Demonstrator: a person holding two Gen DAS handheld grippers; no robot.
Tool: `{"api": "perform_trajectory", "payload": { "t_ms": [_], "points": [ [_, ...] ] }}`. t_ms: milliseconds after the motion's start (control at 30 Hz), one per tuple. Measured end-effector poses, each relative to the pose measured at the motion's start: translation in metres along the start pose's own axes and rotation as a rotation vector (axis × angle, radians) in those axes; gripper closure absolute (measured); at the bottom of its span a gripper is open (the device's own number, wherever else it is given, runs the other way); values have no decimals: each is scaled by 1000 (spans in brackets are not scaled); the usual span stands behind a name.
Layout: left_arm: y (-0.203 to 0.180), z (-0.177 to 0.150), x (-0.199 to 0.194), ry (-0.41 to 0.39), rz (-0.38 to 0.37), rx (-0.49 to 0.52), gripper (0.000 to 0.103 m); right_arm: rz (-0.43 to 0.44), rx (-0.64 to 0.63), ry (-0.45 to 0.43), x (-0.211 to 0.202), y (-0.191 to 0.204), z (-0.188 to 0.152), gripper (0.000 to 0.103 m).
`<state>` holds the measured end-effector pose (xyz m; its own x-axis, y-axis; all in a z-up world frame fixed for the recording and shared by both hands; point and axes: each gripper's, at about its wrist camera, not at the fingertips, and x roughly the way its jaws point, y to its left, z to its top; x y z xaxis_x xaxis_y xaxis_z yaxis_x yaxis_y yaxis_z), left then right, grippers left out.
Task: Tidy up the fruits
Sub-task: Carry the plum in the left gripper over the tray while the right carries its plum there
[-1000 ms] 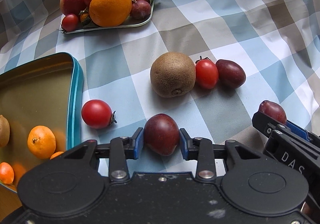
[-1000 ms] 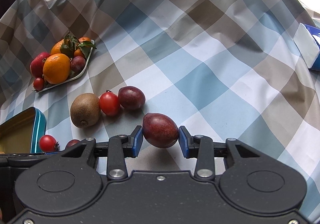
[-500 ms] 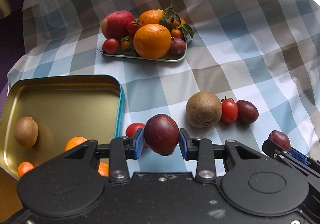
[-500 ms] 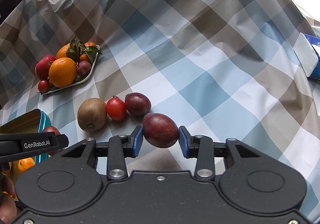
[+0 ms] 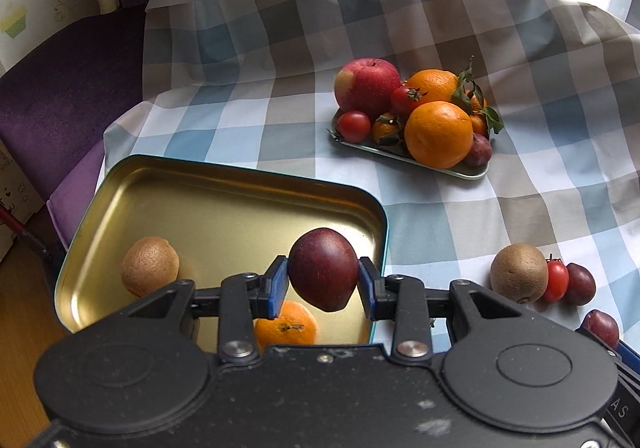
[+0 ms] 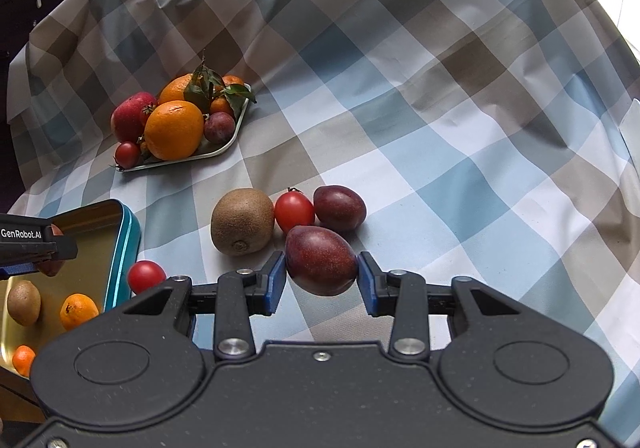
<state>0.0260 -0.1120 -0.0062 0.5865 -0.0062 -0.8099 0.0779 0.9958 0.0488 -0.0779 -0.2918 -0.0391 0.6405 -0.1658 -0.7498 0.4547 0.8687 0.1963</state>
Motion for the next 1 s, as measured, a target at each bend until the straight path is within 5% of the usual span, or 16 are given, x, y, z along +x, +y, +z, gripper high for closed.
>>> {"api": "perform_trajectory", "payload": {
  "t_ms": [1000],
  "points": [
    [106,1,38,126,84,-145,67,136,-173,15,20,108,-3,56]
  ]
}}
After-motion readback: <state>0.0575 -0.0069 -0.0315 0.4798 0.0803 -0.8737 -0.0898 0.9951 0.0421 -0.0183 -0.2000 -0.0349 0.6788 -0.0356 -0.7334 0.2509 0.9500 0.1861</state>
